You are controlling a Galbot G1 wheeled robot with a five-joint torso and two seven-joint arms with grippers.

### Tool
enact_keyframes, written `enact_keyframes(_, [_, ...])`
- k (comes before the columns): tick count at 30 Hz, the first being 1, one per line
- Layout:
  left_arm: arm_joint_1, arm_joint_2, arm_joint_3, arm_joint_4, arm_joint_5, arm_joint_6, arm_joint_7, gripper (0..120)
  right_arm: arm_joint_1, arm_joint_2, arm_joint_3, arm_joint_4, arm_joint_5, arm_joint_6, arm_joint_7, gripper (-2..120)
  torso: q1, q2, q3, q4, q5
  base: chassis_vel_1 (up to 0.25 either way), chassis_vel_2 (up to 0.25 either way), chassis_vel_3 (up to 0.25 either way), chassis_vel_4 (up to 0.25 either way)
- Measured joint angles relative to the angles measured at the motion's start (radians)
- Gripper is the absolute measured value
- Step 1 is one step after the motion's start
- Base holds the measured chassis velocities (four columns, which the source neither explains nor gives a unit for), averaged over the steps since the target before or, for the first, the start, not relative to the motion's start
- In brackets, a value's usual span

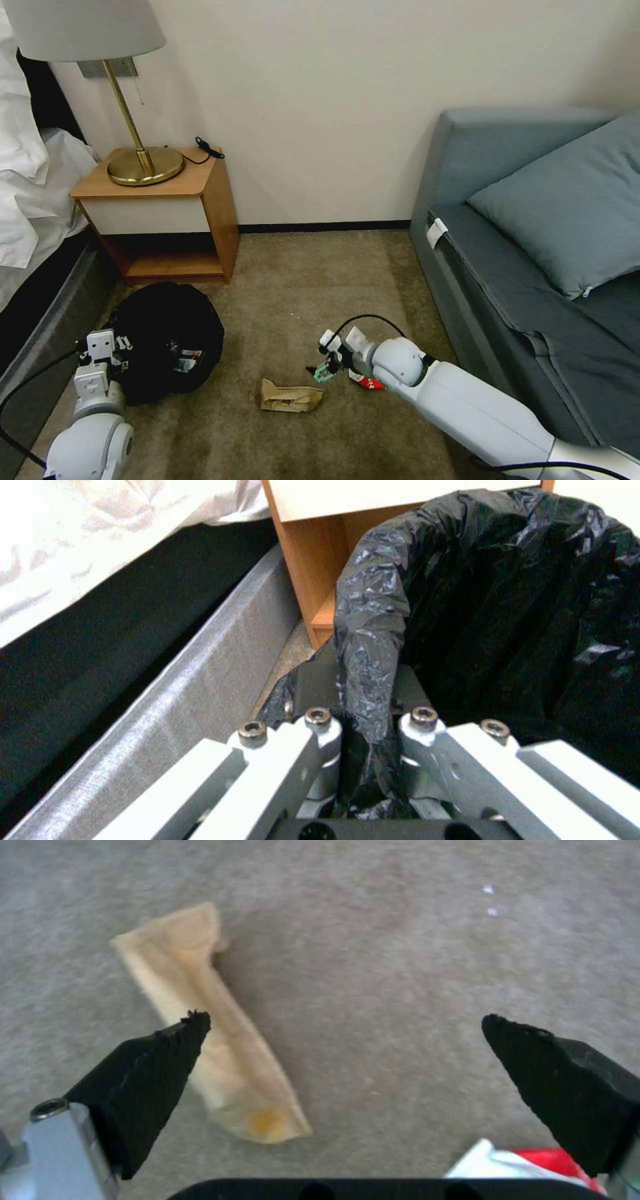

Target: Pick up the trash bin, then pick up the garbage on the floor and place it into the trash bin.

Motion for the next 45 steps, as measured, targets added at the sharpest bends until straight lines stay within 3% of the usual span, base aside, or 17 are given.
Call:
enact_keyframes(6, [0.003,-0.002,-0.003,0.000,0.002,-0.003,0.001,4,0.006,0.013,-0.036,-0.002,-0.015,0.000,-0.022,100,0.000,0.000,0.000,0.0000,0.0000,0.000,0.000,0.000,0.000])
enact_keyframes(21, [0.003,0.000,-0.017,0.009,-0.003,-0.011,0.004,4,0.018,0.127,-0.127,-0.114,-0.095,0.024,-0.045,100,0.000,0.000,0.000,0.0001,-0.0002,0.000,0.000,0.000,0.000])
enact_keyframes(41, [0.013,-0.004,-0.028,0.016,-0.007,-0.025,0.006,4,0.024,0.195,-0.154,-0.238,-0.145,0.052,-0.051,100,0.000,0.000,0.000,0.0000,0.0000,0.000,0.000,0.000,0.000])
enact_keyframes(45, [0.016,0.003,-0.032,0.019,-0.013,-0.028,0.006,4,0.022,0.200,-0.155,-0.249,-0.146,0.052,-0.050,93,0.000,0.000,0.000,0.0001,0.0000,0.000,0.000,0.000,0.000])
